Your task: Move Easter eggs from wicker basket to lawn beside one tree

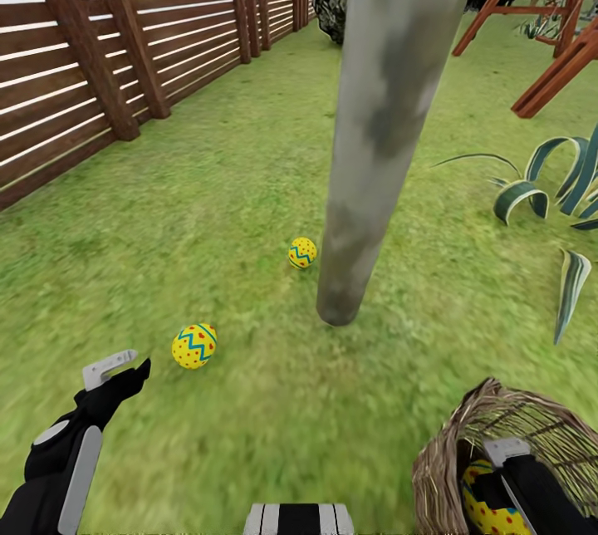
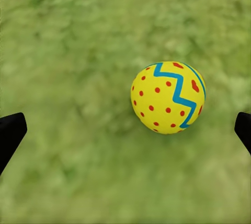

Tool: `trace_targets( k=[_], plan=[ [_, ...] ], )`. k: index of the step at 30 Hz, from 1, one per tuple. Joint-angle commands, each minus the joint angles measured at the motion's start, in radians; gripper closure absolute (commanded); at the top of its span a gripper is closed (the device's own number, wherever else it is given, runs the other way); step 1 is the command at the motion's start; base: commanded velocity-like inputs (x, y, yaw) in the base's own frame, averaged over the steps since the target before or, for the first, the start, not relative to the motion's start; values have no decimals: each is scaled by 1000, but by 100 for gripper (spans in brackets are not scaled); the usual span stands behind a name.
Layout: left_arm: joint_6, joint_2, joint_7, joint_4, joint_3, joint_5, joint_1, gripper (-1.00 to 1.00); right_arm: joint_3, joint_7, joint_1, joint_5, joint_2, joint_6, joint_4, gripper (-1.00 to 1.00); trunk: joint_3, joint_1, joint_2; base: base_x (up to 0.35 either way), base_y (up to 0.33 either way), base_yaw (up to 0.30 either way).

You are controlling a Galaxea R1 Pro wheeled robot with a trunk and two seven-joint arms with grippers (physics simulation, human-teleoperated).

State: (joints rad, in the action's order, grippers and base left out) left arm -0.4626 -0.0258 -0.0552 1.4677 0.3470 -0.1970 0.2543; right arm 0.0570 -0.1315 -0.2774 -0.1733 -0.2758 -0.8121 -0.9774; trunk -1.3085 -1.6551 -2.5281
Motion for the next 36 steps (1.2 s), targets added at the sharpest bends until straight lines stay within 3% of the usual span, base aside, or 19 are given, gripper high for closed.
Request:
trace_targets(
  k=[1, 8, 13, 19, 28, 36],
  plan=[
    [-5, 0, -6, 4, 0, -11, 0, -100, 1, -10, 0, -11, 0, -4, -1, -100, -5, 0, -1, 0, 0, 0],
    [-5, 0, 16, 18, 3, -12, 0, -100, 2, -10, 0, -11, 0, 0, -3, -100, -32, -3, -2, 0, 0, 0],
    [-5, -2, 28, 20, 5, -12, 0, -100, 3, -10, 0, -11, 0, 59, -3, -100, -51, -6, -3, 0, 0, 0],
    [-5, -3, 29, 23, 6, -12, 0, -100, 4, -10, 0, -11, 0, 69, -3, -100, -74, -8, -5, 0, 0, 0],
    [-5, -2, 29, 22, 5, -12, 0, -100, 3, -10, 0, -11, 0, 70, -3, -100, -74, -8, -5, 0, 0, 0],
    [-5, 0, 29, 22, 4, -12, 0, -100, 5, -10, 0, -9, 0, 70, -4, -100, -105, -12, -7, 0, 0, 0]
  ],
)
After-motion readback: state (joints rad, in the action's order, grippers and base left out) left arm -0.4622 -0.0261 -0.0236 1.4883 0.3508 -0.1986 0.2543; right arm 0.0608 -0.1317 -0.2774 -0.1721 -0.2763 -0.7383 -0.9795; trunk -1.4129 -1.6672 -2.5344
